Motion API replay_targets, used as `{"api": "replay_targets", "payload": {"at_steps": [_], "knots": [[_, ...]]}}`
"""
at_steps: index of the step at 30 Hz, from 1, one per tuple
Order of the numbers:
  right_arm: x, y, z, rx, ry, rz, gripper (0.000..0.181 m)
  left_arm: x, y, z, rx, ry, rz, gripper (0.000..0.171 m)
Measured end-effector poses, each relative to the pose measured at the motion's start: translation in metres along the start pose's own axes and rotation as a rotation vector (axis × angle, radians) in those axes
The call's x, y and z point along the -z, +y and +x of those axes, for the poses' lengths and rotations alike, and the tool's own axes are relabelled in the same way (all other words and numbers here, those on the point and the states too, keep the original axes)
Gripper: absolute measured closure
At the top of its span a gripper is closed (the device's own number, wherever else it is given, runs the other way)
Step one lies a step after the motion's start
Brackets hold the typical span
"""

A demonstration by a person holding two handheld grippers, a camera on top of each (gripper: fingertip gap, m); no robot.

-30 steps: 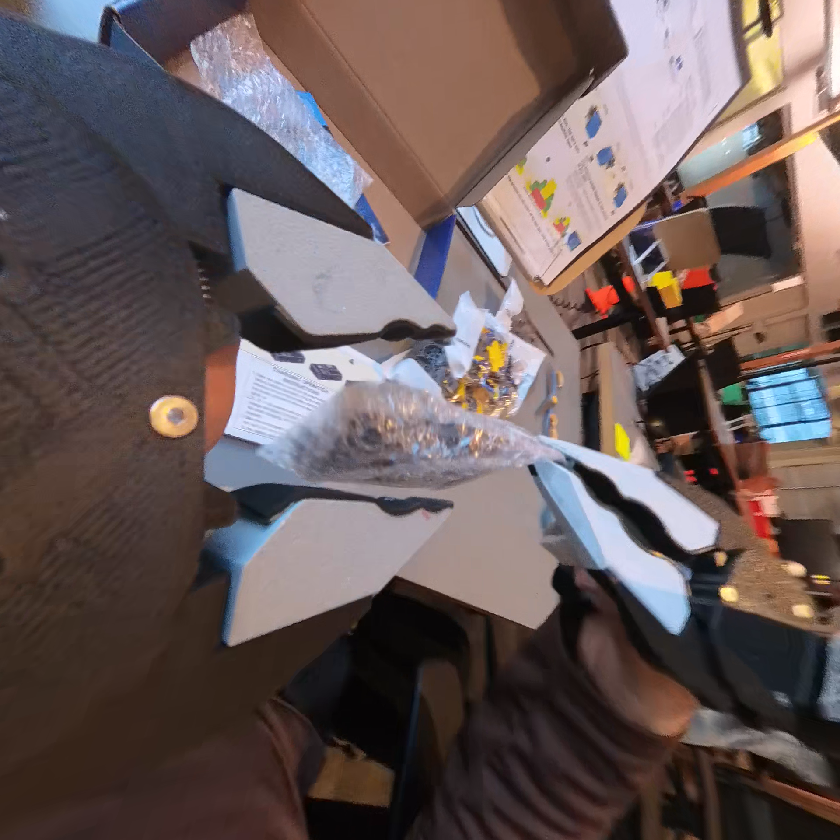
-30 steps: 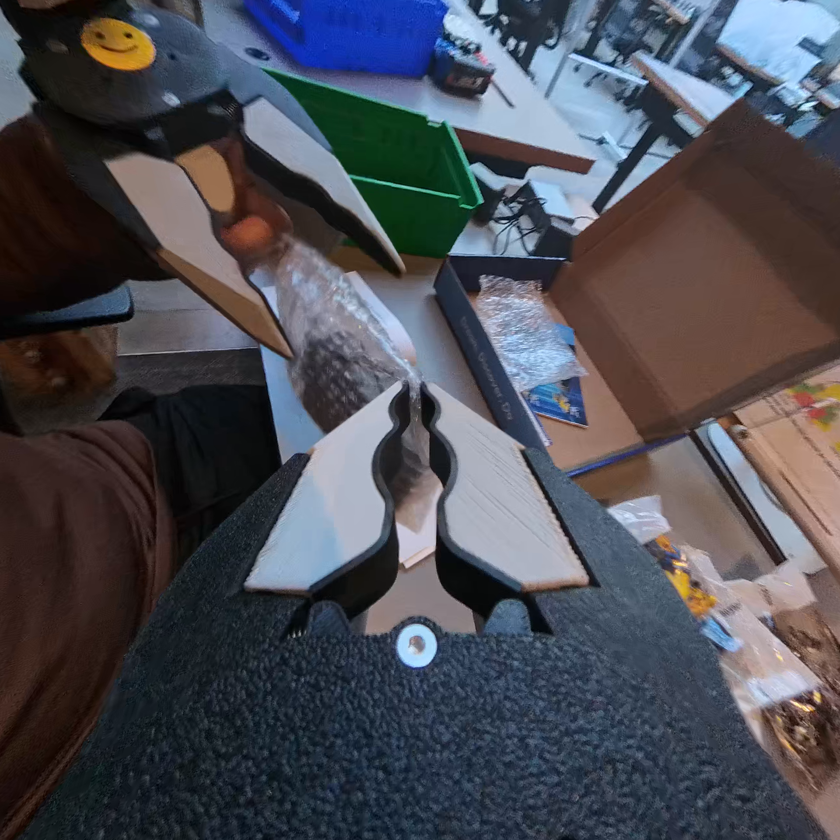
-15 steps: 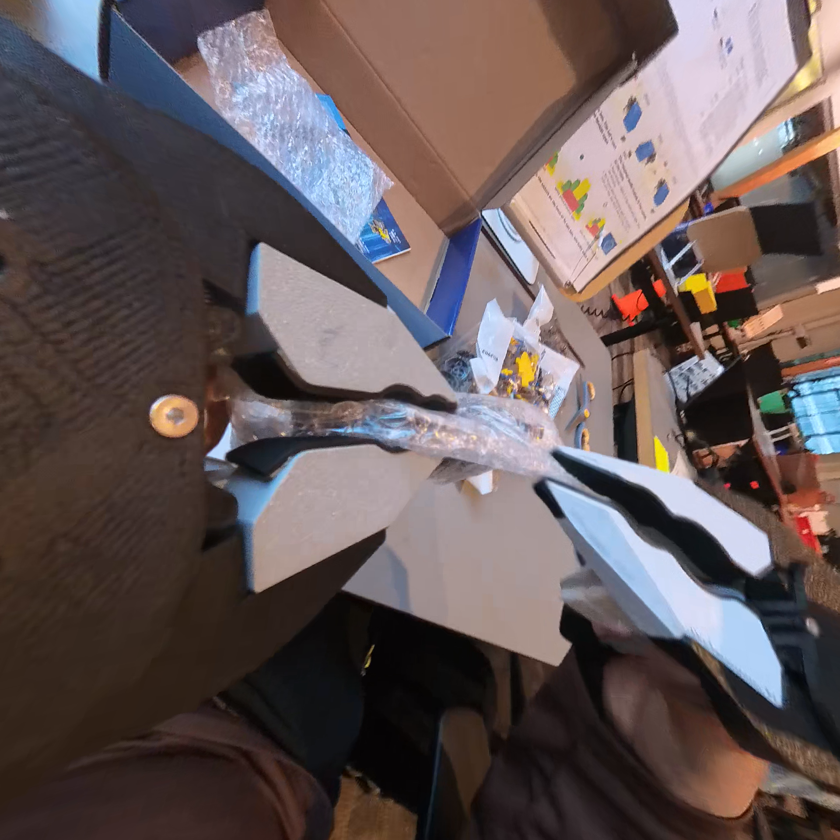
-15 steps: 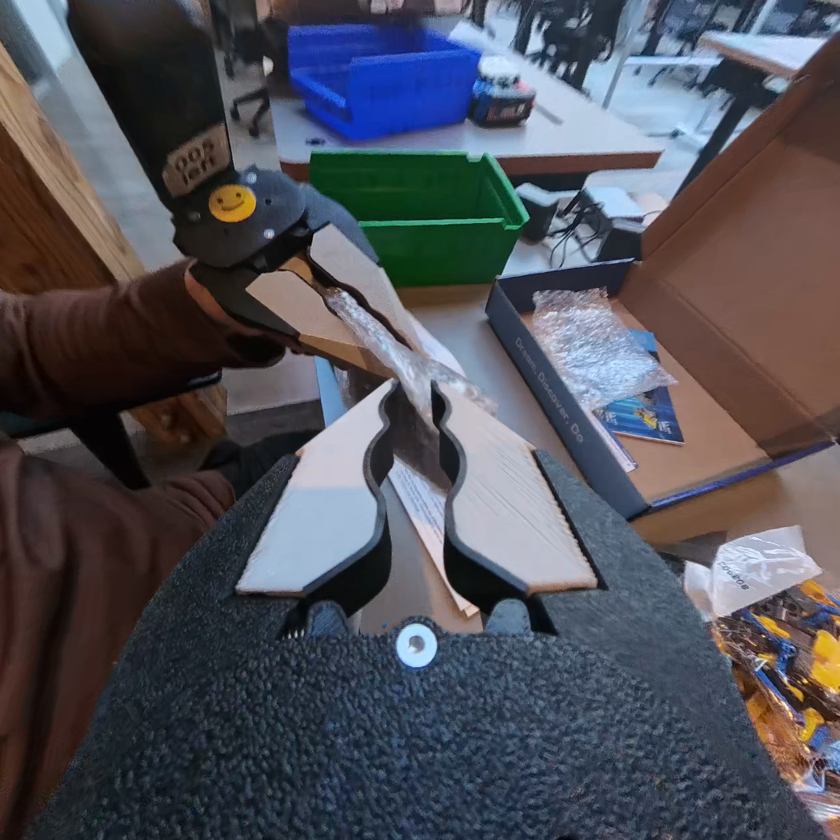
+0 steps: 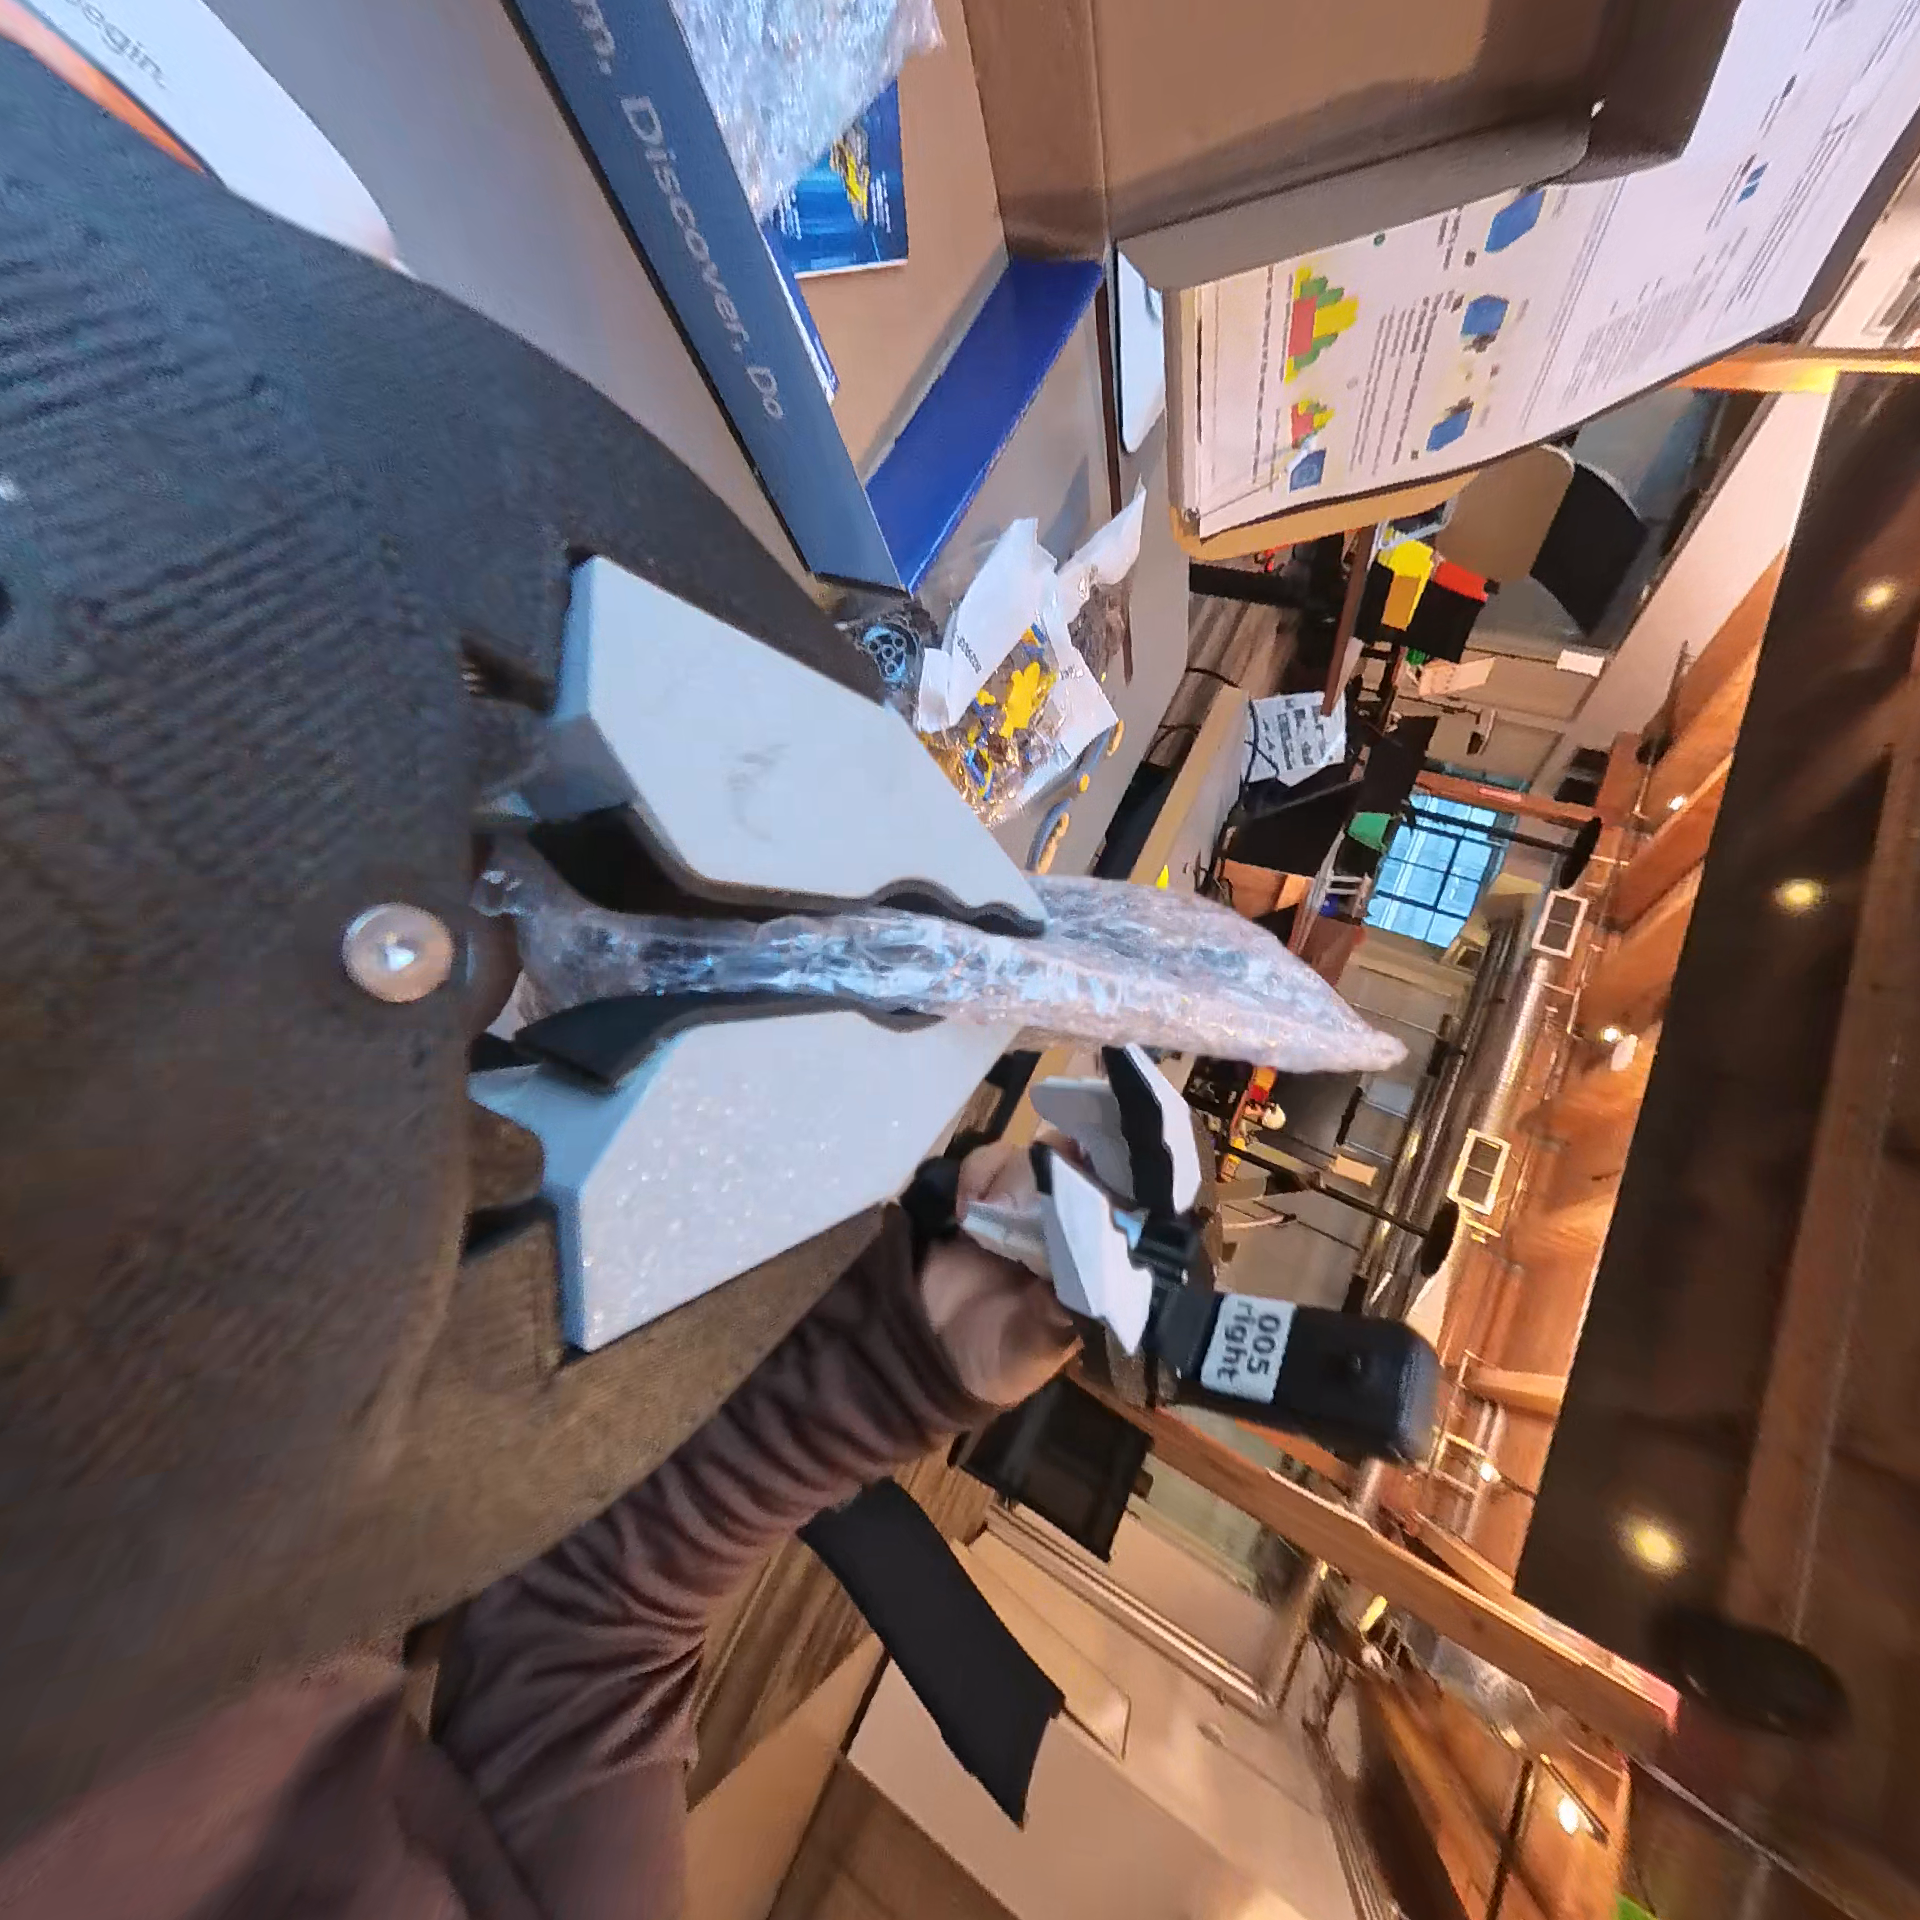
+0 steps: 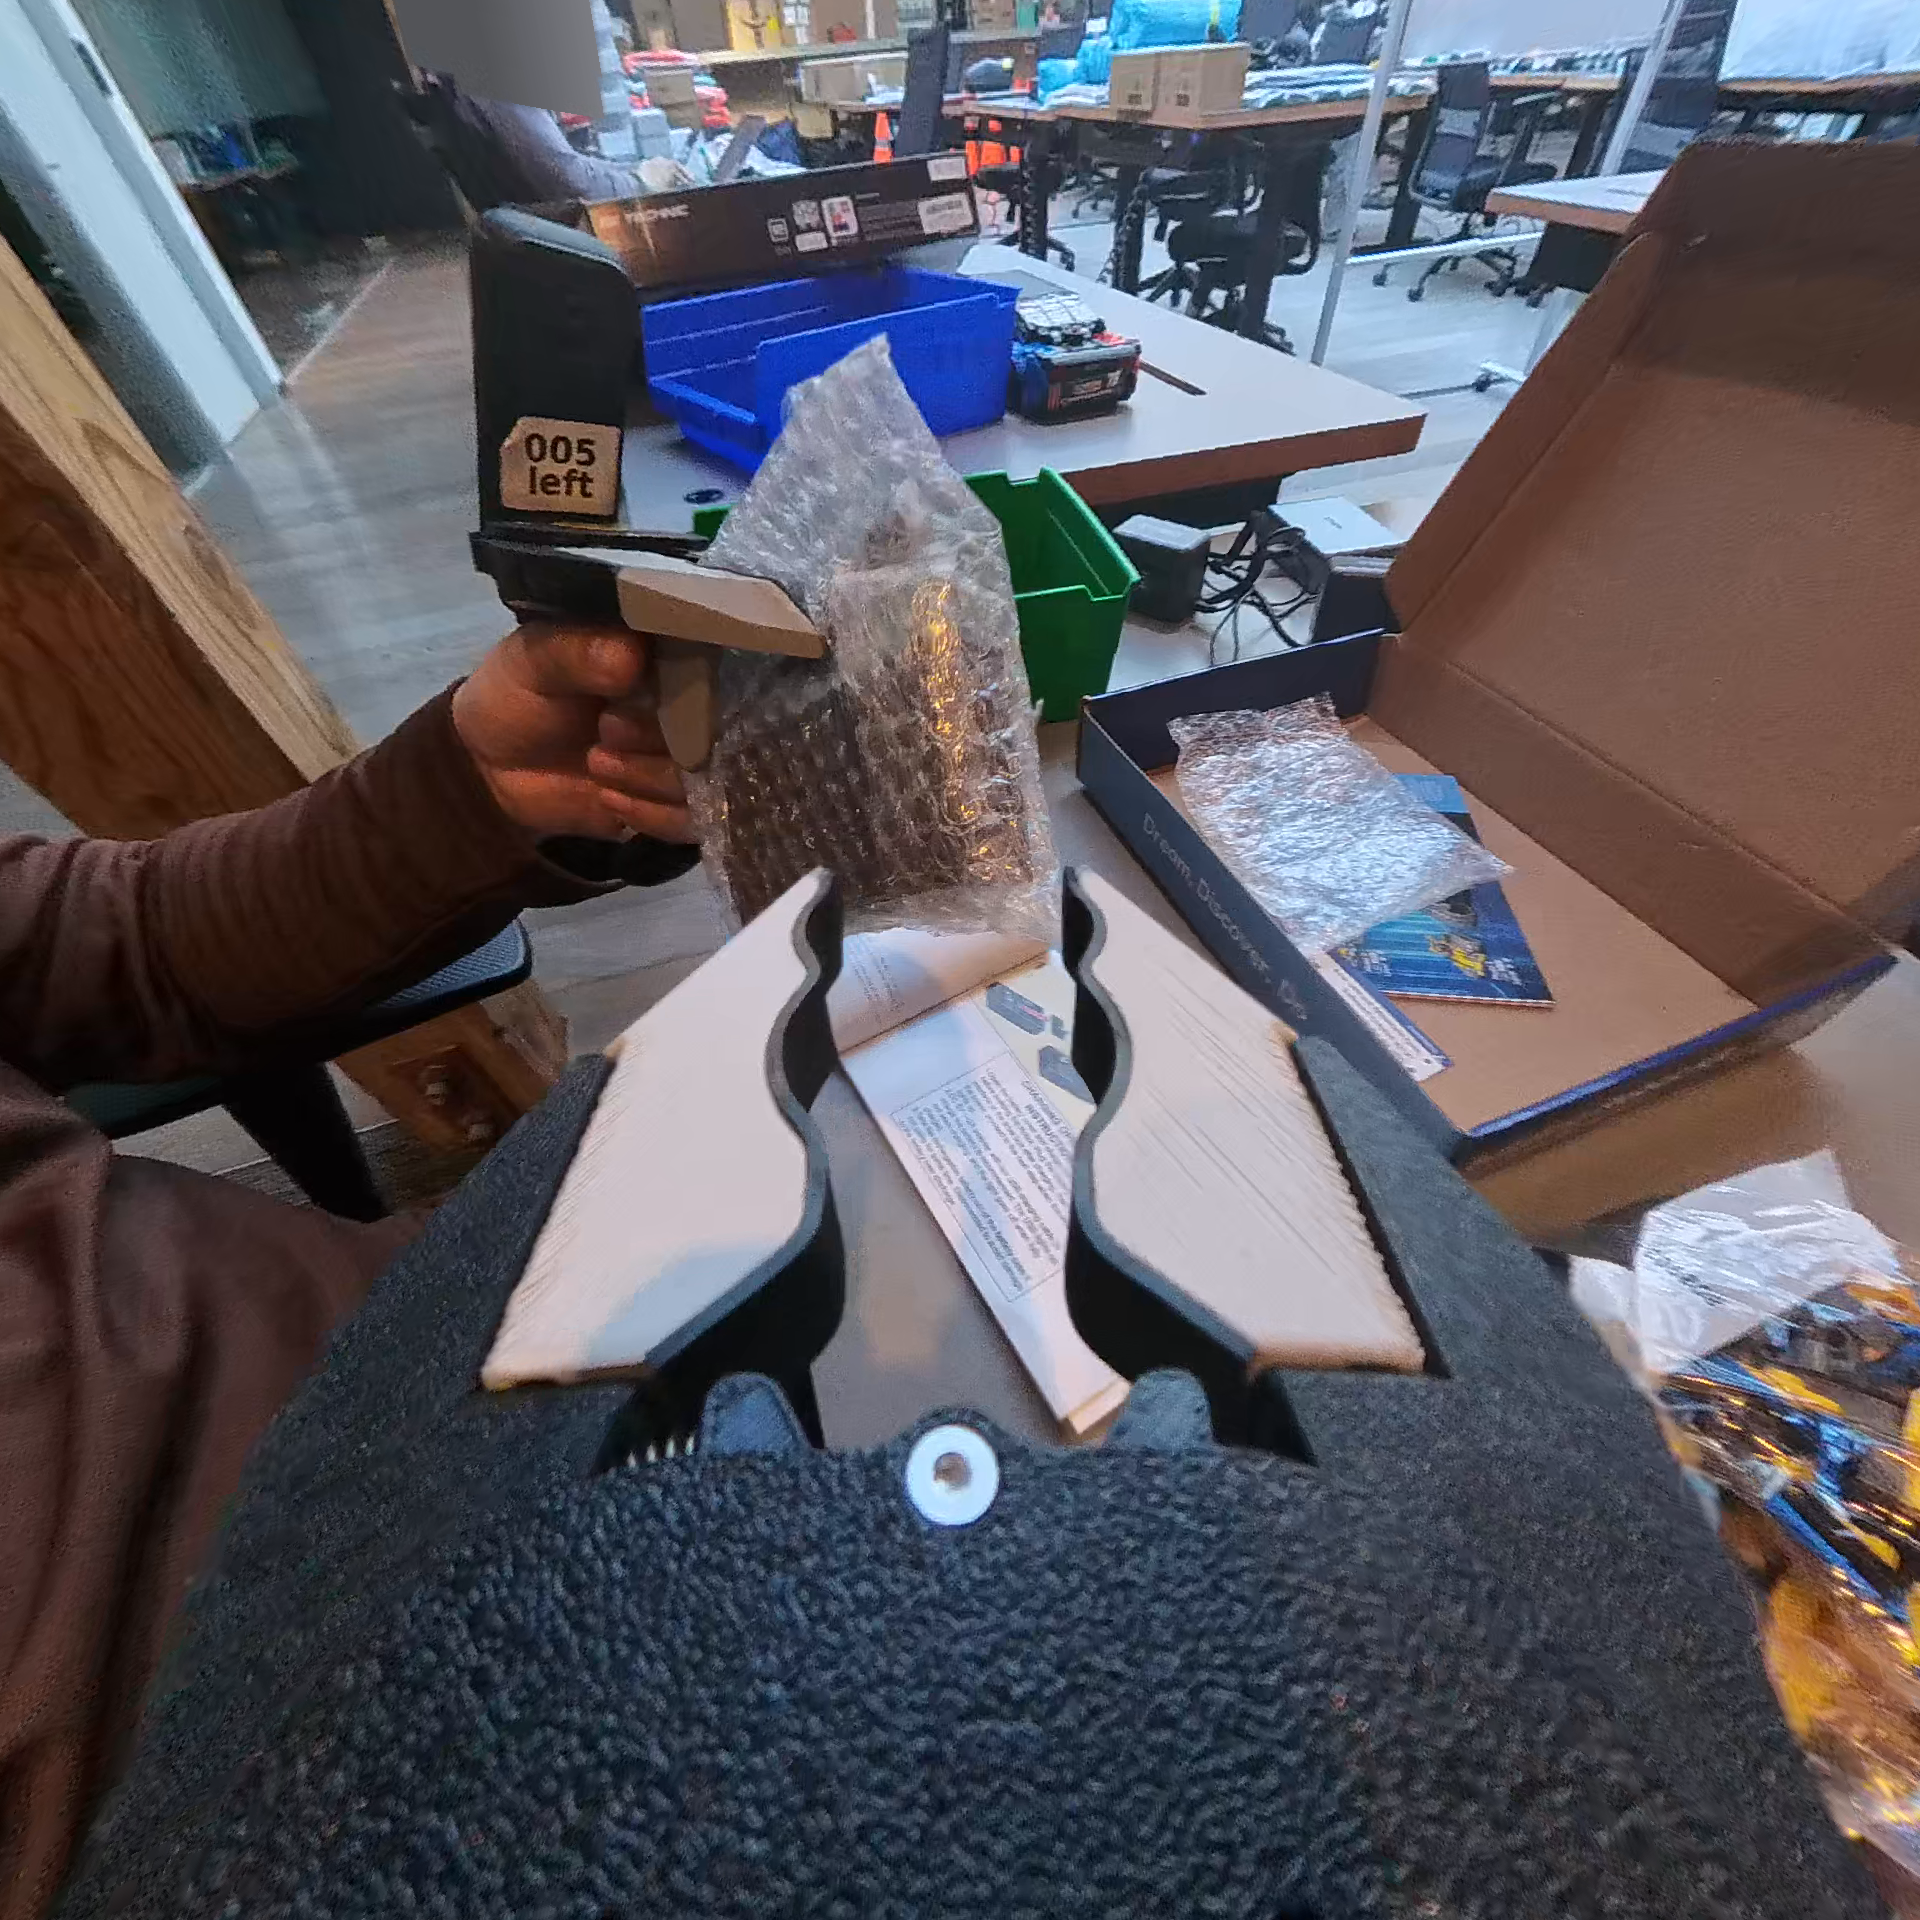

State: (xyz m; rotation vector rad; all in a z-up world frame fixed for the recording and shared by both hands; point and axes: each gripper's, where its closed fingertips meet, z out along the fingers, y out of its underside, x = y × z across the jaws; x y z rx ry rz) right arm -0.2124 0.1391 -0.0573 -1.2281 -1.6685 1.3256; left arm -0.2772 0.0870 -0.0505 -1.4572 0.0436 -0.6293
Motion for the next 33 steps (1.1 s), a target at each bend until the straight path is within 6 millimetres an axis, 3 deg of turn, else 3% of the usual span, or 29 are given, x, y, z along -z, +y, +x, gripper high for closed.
{"api": "replay_targets", "payload": {"at_steps": [7,8,10,14,17,20,24,29,31,33], "knots": [[-0.02,0.014,-0.009,0.016,-0.042,-0.045,0.12,-0.008,0.011,0.017,0.02,0.068,-0.045,0.167],[-0.022,0.017,-0.011,0.026,-0.05,-0.062,0.122,-0.01,0.014,0.02,0.027,0.084,-0.058,0.167],[-0.024,0.023,-0.014,0.058,-0.061,-0.092,0.146,-0.013,0.019,0.024,0.035,0.106,-0.071,0.166],[-0.019,0.026,-0.015,0.059,-0.07,-0.14,0.15,-0.013,0.023,0.023,-0.037,0.094,-0.106,0.163],[-0.014,0.03,-0.012,0.094,-0.049,-0.174,0.151,-0.008,0.023,0.026,-0.2,0.059,-0.163,0.148],[-0.012,0.035,-0.007,0.111,-0.034,-0.201,0.153,-0.003,0.022,0.019,-0.327,-0.027,-0.194,0.15],[-0.013,0.043,-0.002,0.119,-0.021,-0.239,0.153,-0.004,0.039,0.005,-0.37,-0.082,-0.278,0.16],[-0.011,0.046,0.0,0.145,-0.01,-0.255,0.154,0.001,0.064,-0.036,-0.397,-0.189,-0.391,0.129],[-0.01,0.044,-0.005,0.153,-0.03,-0.248,0.153,0.002,0.068,-0.039,-0.358,-0.163,-0.4,0.123],[-0.009,0.043,-0.008,0.165,-0.04,-0.249,0.153,0.0,0.064,-0.028,-0.312,-0.085,-0.355,0.127]]}}
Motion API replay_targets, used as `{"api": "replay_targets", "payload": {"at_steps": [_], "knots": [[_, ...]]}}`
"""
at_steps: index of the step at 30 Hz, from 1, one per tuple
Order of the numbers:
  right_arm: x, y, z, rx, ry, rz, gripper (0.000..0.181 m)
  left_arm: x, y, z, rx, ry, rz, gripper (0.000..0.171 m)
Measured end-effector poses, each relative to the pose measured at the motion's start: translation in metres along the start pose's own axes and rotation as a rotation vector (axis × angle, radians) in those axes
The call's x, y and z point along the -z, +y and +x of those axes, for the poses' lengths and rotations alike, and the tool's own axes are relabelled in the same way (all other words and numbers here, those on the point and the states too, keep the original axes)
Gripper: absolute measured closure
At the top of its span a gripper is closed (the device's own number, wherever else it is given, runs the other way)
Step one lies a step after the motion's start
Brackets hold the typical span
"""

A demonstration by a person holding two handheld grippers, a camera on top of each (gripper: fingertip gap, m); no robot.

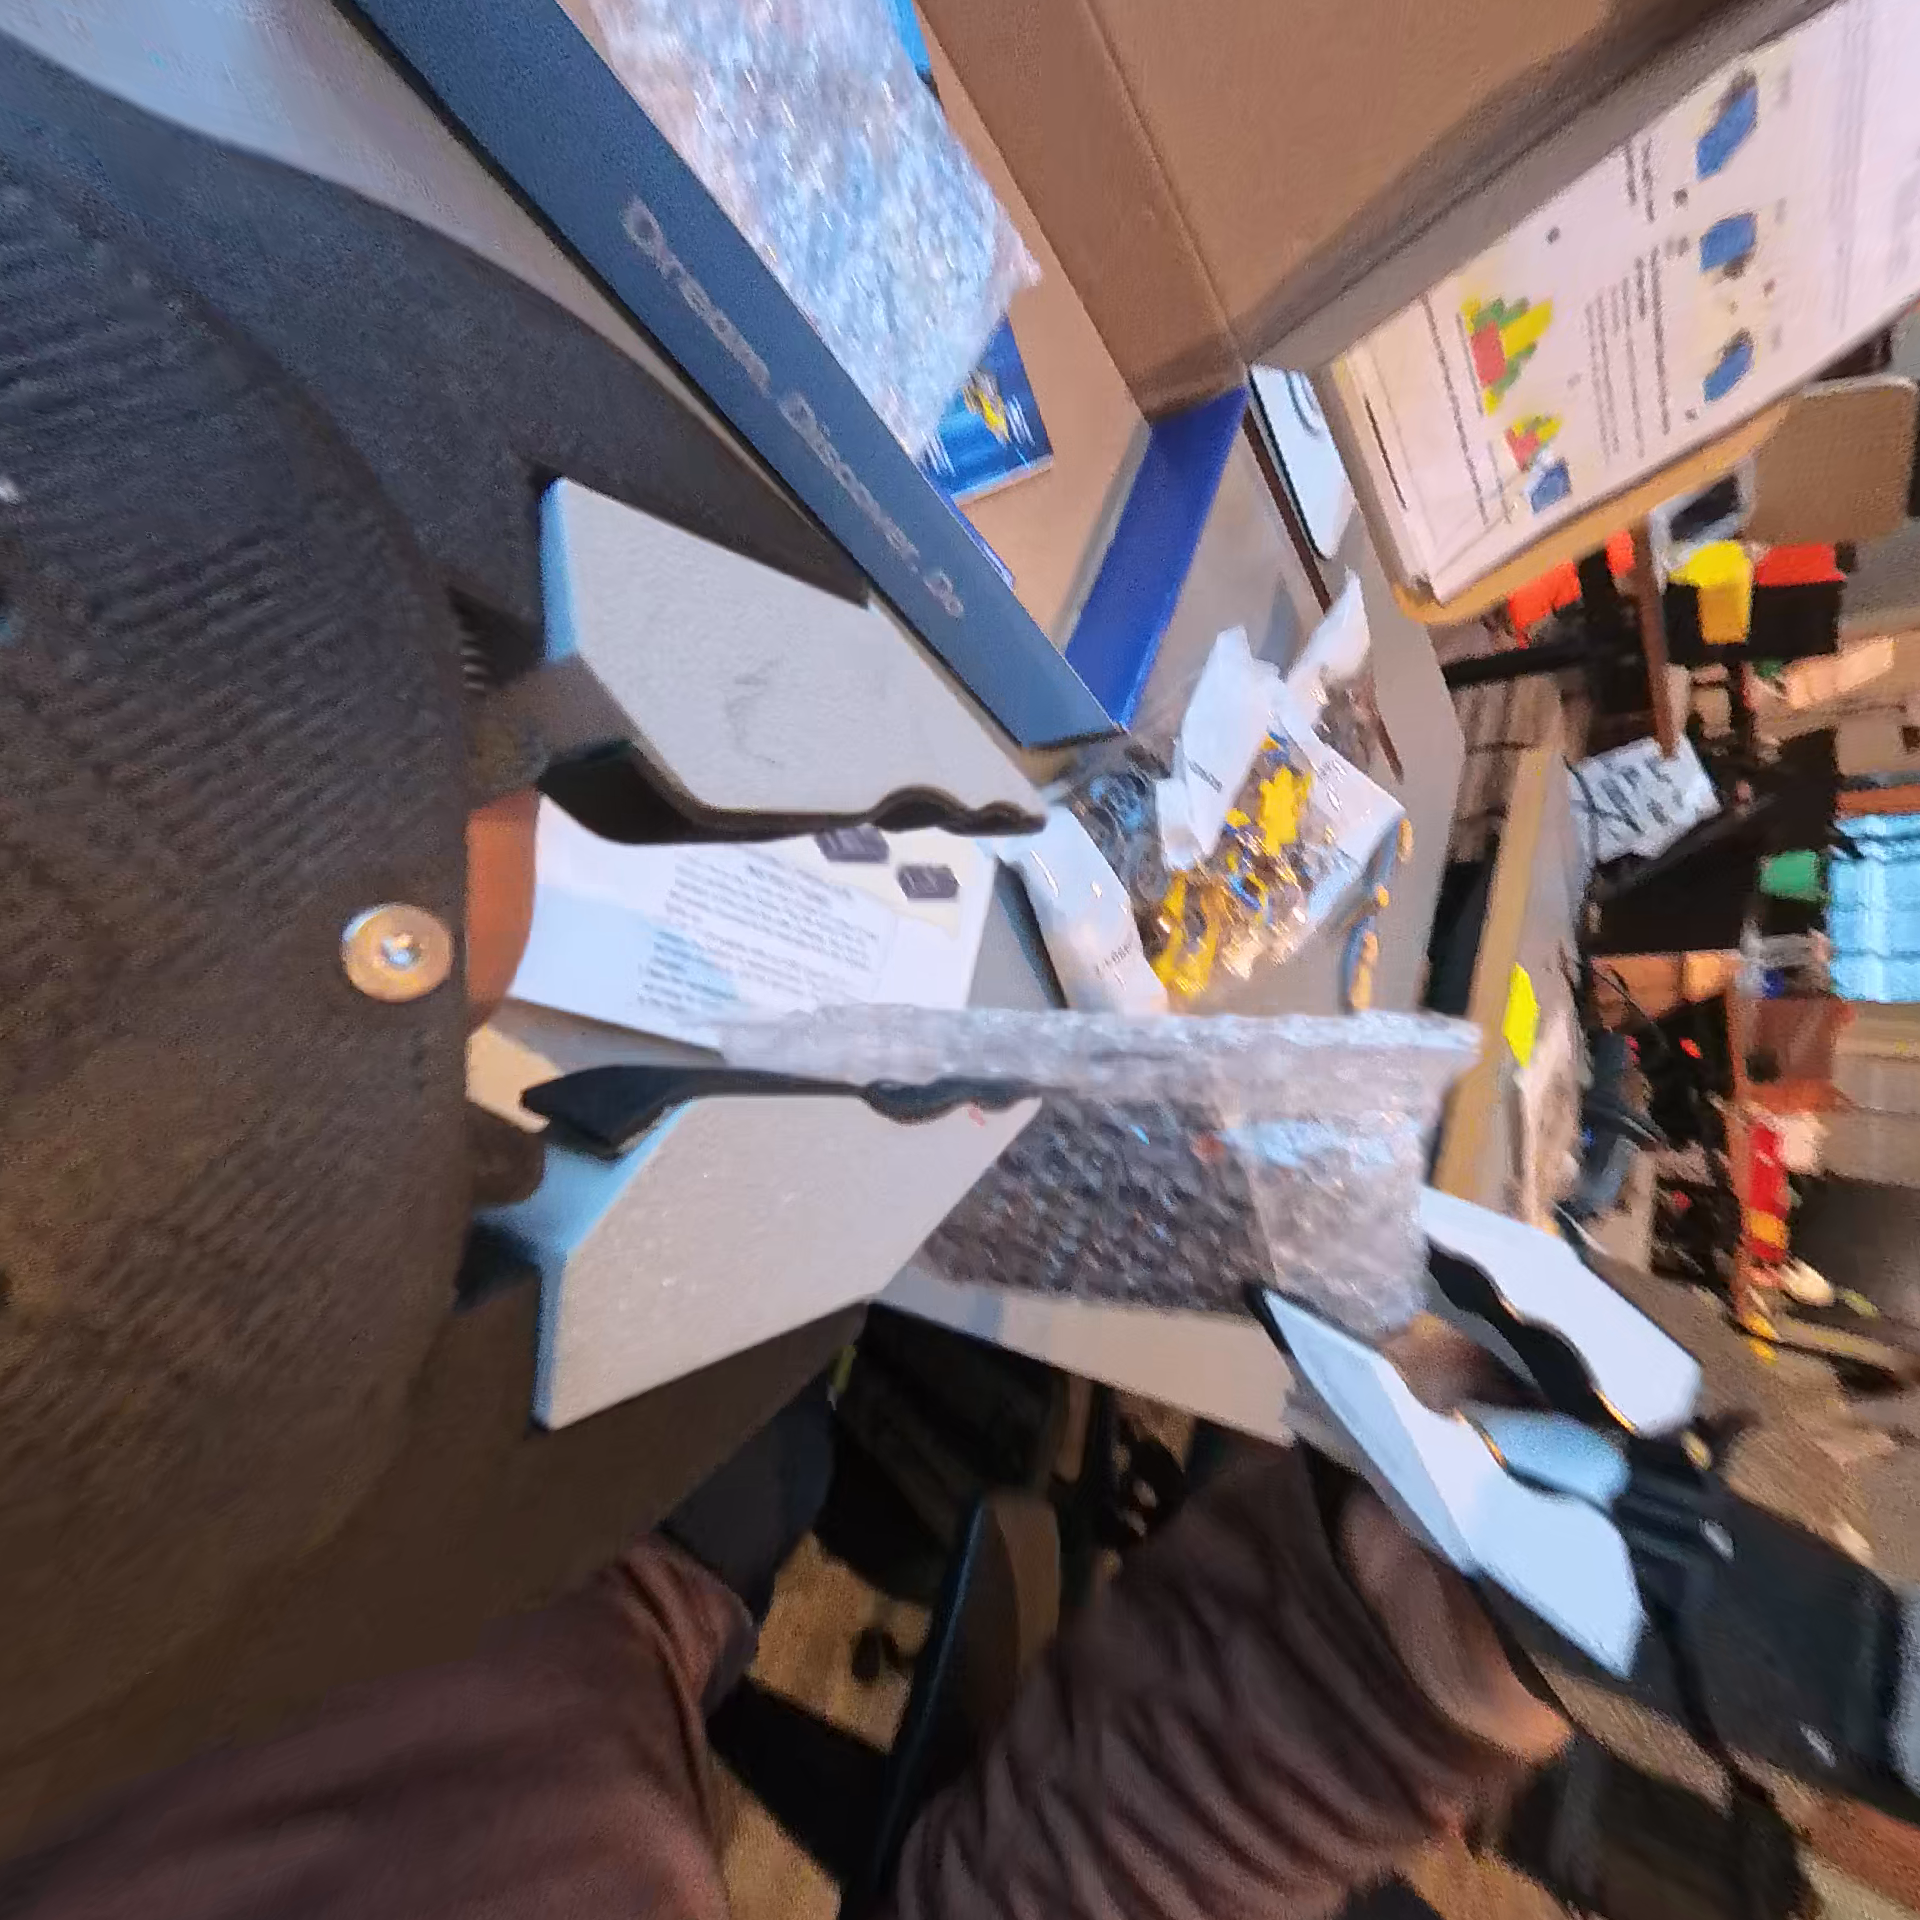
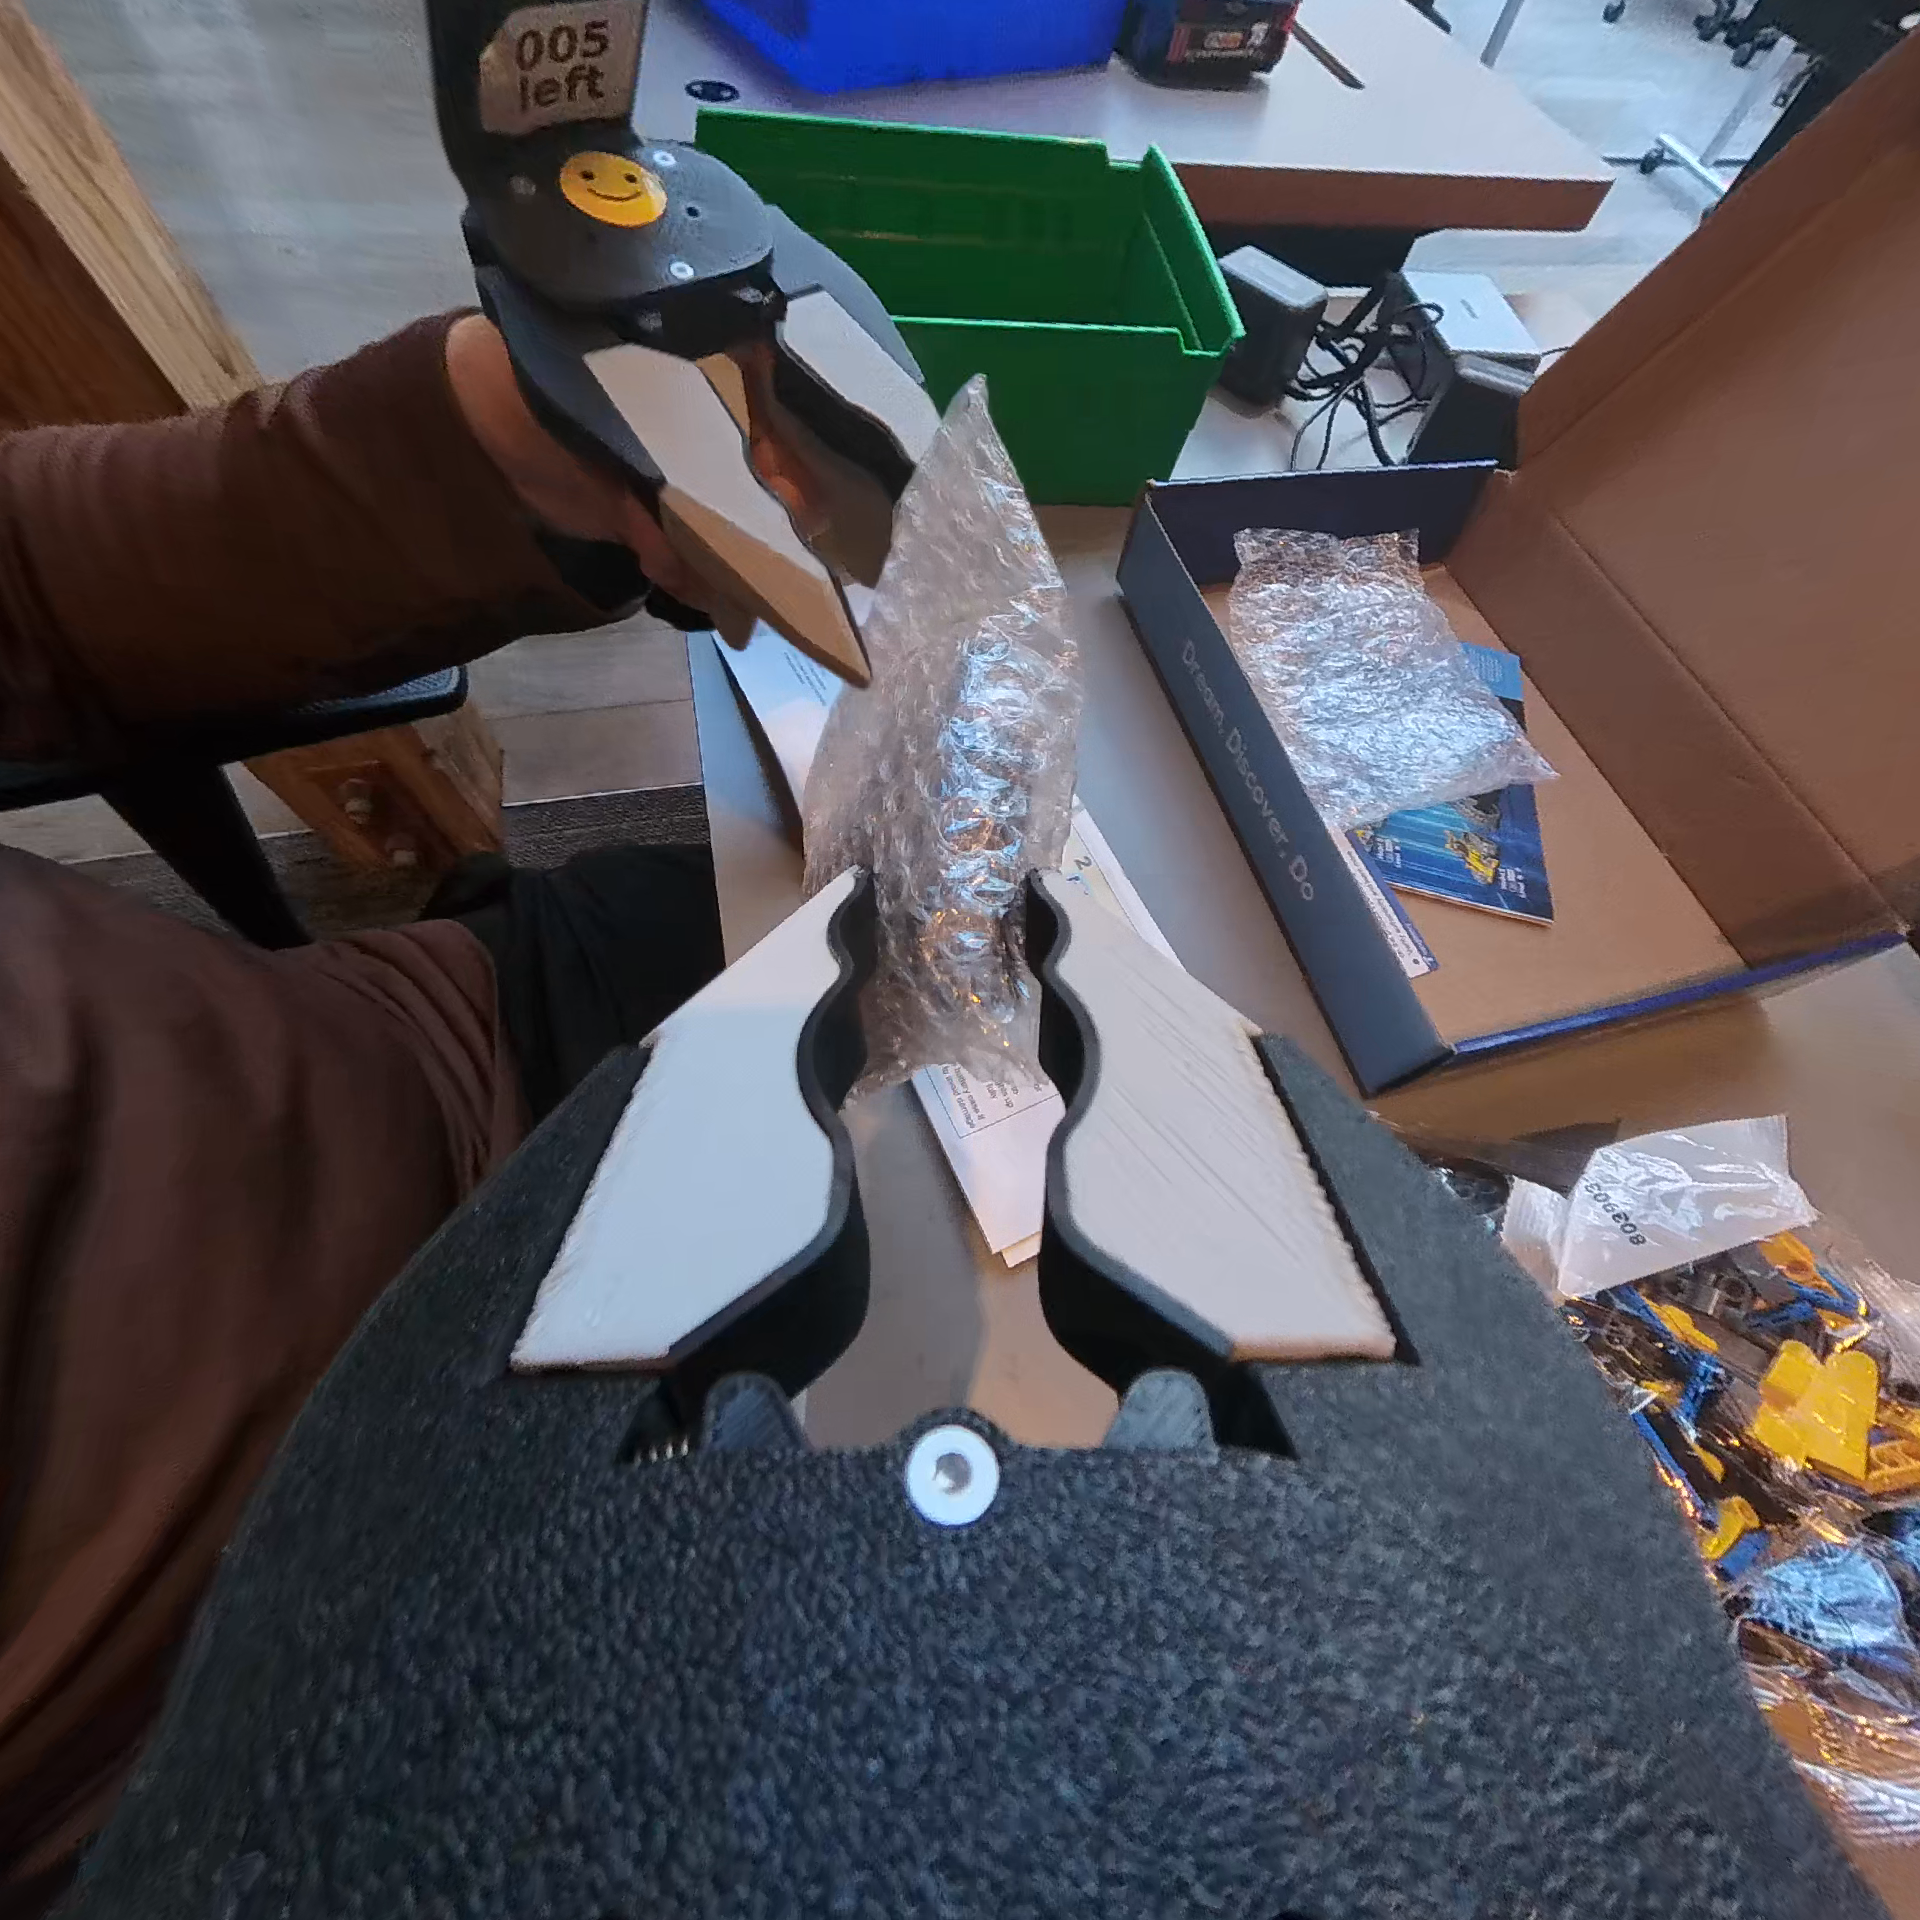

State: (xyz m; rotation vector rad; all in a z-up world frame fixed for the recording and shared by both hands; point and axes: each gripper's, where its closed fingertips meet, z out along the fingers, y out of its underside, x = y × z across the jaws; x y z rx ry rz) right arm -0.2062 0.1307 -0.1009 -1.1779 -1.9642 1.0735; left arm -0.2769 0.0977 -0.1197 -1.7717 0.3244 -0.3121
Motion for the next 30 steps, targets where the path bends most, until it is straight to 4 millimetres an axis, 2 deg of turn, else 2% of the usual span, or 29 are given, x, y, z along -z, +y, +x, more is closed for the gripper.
{"api": "replay_targets", "payload": {"at_steps": [4,5,9,12,15,17,21,23,26,28,30], "knots": [[0.001,0.001,-0.002,0.011,-0.015,0.002,0.154,0.003,-0.014,0.018,0.08,0.133,0.094,0.168],[0.002,0.001,-0.001,0.008,-0.017,0.006,0.154,0.002,-0.016,0.019,0.106,0.148,0.106,0.171],[0.005,0.003,0.009,-0.018,0.011,0.023,0.153,0.002,-0.028,0.032,0.148,0.219,0.165,0.171],[0.0,0.005,0.025,-0.069,0.083,0.032,0.152,-0.001,-0.035,0.034,0.154,0.192,0.195,0.171],[-0.012,0.032,0.05,-0.279,0.2,-0.082,0.137,-0.008,-0.031,0.022,0.166,0.092,0.191,0.171],[-0.013,0.038,0.061,-0.361,0.247,-0.08,0.143,-0.013,-0.025,0.008,0.207,0.014,0.19,0.171],[-0.003,0.02,0.065,-0.319,0.321,-0.002,0.151,-0.015,-0.018,-0.008,0.294,-0.057,0.209,0.171],[-0.006,-0.001,0.048,-0.236,0.266,0.069,0.165,-0.016,-0.018,-0.011,0.296,-0.078,0.221,0.171],[-0.022,-0.022,0.024,-0.186,0.183,0.152,0.165,-0.022,-0.015,-0.007,0.226,-0.113,0.185,0.171],[-0.031,-0.027,0.021,-0.222,0.164,0.192,0.154,-0.026,-0.013,-0.002,0.169,-0.141,0.166,0.171],[-0.037,-0.028,0.023,-0.249,0.171,0.226,0.152,-0.029,-0.011,0.004,0.129,-0.15,0.15,0.171]]}}
